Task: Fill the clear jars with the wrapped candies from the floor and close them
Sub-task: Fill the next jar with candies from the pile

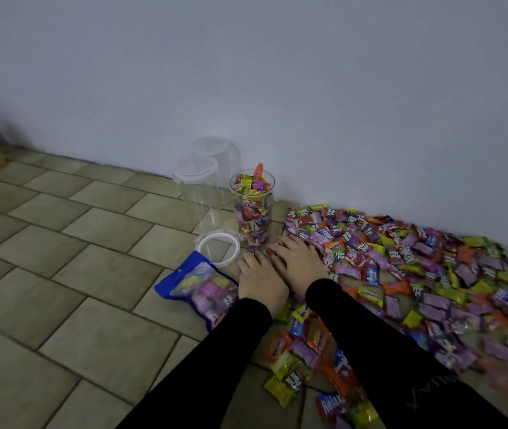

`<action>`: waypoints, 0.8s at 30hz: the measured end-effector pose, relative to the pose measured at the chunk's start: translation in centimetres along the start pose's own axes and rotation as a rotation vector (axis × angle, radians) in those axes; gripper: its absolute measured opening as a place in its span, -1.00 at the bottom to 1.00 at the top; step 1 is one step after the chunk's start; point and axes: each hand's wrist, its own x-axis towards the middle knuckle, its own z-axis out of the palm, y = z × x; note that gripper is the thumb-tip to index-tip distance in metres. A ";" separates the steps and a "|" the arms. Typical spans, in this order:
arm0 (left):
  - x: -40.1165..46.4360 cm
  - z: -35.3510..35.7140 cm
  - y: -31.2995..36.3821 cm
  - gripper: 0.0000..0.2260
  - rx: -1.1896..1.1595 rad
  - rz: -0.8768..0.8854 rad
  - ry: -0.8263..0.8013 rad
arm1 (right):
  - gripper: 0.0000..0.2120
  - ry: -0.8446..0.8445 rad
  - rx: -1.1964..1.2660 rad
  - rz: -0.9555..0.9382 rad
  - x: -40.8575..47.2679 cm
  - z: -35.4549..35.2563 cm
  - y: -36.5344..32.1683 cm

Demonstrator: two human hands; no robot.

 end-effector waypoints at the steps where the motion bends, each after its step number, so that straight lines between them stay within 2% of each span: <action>1: 0.1 0.2 0.3 -0.49 0.017 0.039 0.009 | -0.64 0.014 0.003 0.007 -0.1 0.0 0.0; 7: -0.9 1.0 1.2 -0.53 -0.020 0.159 0.037 | -0.67 0.040 0.000 0.024 -2.1 -0.3 0.4; 10: -2.0 0.7 0.7 -0.29 -0.101 0.273 0.121 | -0.68 0.010 -0.070 0.036 -3.3 -1.1 0.6; 11: -2.6 0.2 0.6 -0.27 -0.143 0.297 0.146 | -0.68 0.002 -0.101 0.042 -3.8 -1.5 0.5; 14: -4.7 -0.8 0.3 -0.38 -0.193 0.327 0.218 | -0.70 0.067 -0.167 0.066 -5.4 -2.4 0.3; 19: -9.0 -0.4 0.3 -0.44 -0.189 0.316 0.236 | -0.67 0.196 -0.085 0.116 -8.4 -2.7 -1.1; 24: -11.3 1.1 0.8 -0.42 -0.139 0.158 0.165 | -0.64 0.069 -0.027 0.189 -11.8 -1.6 -3.1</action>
